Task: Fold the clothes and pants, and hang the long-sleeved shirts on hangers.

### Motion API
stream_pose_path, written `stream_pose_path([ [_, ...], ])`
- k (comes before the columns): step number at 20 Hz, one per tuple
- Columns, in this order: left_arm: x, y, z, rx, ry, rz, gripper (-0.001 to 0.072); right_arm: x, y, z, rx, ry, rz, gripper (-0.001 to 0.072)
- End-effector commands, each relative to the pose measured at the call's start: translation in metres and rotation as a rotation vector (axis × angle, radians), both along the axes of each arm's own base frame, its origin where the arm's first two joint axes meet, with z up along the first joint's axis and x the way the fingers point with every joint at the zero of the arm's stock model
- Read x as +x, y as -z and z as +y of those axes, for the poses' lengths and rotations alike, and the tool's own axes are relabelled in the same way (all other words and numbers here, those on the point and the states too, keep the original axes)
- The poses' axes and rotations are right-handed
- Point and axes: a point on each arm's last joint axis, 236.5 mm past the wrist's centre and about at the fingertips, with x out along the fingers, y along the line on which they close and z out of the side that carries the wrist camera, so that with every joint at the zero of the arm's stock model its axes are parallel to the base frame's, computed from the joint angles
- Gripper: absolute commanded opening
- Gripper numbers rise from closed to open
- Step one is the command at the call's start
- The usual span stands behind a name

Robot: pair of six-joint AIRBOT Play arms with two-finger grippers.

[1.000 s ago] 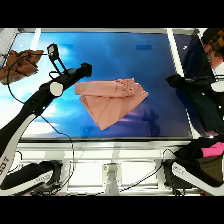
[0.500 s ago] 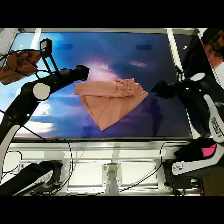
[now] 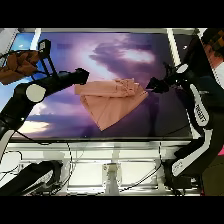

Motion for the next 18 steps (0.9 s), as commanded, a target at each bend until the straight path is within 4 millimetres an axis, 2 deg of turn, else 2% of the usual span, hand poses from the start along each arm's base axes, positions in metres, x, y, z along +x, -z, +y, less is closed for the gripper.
stream_pose_path([
  [1,-0.003,0.000,0.000,0.001,0.007,0.009,0.0647,0.006,0.001,-0.012,-0.070,-0.098,0.012,0.0482],
  [7,-0.005,0.002,-0.001,0.005,0.012,0.021,0.0647,-0.011,0.009,0.011,0.054,-0.260,0.110,0.0477],
  [10,-0.005,0.002,-0.001,0.005,0.012,0.021,0.0647,-0.016,0.016,0.020,0.096,-0.277,0.129,0.0477],
  [14,-0.005,0.003,-0.001,0.006,0.012,0.021,0.0646,-0.008,0.012,0.034,0.150,-0.288,0.084,0.0470],
  [18,-0.007,0.005,-0.001,0.009,0.016,0.031,0.0646,-0.023,0.015,0.043,0.187,-0.323,0.143,0.0445],
])
